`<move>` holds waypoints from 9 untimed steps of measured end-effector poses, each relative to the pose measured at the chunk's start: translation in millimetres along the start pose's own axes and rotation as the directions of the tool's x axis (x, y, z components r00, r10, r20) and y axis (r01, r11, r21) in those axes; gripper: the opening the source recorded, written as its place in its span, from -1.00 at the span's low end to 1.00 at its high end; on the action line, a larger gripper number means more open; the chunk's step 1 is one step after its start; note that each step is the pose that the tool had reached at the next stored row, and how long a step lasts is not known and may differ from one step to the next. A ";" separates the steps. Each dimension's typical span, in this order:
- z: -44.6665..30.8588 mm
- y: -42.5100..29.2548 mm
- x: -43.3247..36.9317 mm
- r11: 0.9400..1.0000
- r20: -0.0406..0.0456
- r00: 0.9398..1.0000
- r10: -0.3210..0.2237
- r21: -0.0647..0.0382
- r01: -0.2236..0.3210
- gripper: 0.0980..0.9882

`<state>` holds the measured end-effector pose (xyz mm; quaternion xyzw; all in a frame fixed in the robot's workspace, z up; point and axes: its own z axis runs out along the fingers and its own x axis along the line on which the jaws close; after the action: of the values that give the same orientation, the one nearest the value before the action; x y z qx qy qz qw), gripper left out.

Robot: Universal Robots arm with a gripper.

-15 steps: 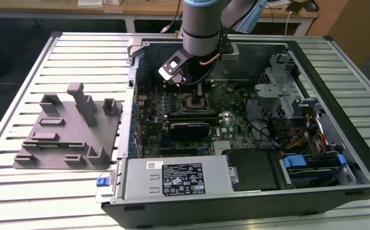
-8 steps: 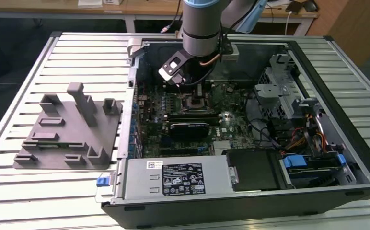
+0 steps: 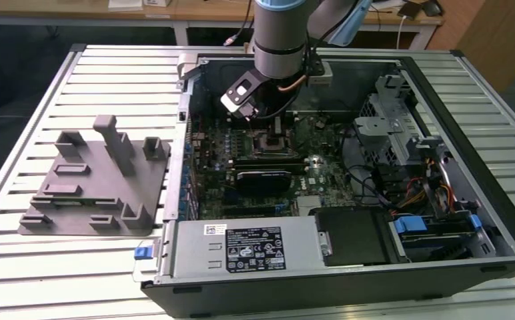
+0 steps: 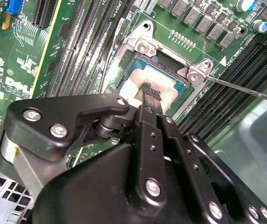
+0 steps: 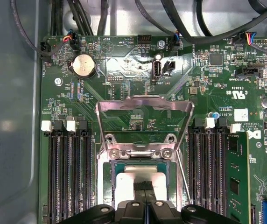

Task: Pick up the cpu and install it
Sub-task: 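Place the cpu into insertion slot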

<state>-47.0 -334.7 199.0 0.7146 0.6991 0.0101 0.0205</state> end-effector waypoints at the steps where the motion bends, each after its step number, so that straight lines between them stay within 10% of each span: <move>1: -0.4 0.1 0.1 1.000 -0.001 1.000 0.000 0.000 0.000 -0.98; 9: -15.0 0.6 -0.2 1.000 0.000 1.000 0.000 0.000 0.000 -0.98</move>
<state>-47.0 -334.7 214.0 0.7146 0.6991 0.0100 0.0205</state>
